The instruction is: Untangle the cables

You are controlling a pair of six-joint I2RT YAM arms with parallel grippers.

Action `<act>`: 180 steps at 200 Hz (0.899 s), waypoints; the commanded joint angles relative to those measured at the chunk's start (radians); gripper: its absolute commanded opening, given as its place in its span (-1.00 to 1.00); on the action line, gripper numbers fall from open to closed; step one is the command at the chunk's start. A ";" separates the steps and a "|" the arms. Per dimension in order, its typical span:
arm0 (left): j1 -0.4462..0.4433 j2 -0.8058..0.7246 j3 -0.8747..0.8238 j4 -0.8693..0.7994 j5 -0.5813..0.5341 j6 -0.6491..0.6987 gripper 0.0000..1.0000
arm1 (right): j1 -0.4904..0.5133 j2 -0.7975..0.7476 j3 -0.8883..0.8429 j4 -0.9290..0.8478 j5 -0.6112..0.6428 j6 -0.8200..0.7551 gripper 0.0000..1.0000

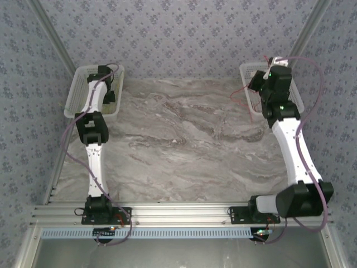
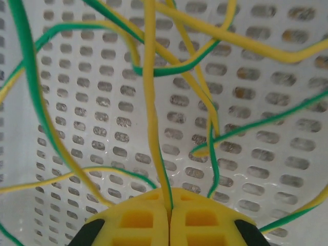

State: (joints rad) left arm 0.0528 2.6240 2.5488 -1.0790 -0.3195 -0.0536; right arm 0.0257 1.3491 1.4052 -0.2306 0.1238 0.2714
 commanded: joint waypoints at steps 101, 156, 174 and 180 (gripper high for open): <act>-0.112 -0.867 -0.564 0.343 0.050 -0.063 0.98 | -0.219 0.362 -0.097 0.815 0.318 -0.118 -1.00; -0.247 -1.381 -1.287 0.750 -0.013 -0.159 0.99 | -0.246 0.688 0.120 0.584 0.328 -0.056 -1.00; -0.326 -1.478 -1.486 0.892 -0.011 -0.164 0.99 | -0.250 0.780 0.220 0.450 0.280 -0.041 -1.00; -0.347 -1.492 -1.537 0.915 -0.008 -0.167 0.98 | -0.251 0.809 0.257 0.399 0.259 -0.036 -1.00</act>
State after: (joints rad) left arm -0.2218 1.1896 1.1896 -0.3798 -0.3214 -0.1791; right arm -0.2169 2.0720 1.5257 0.3622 0.4263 0.1936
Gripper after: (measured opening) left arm 0.992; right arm 0.082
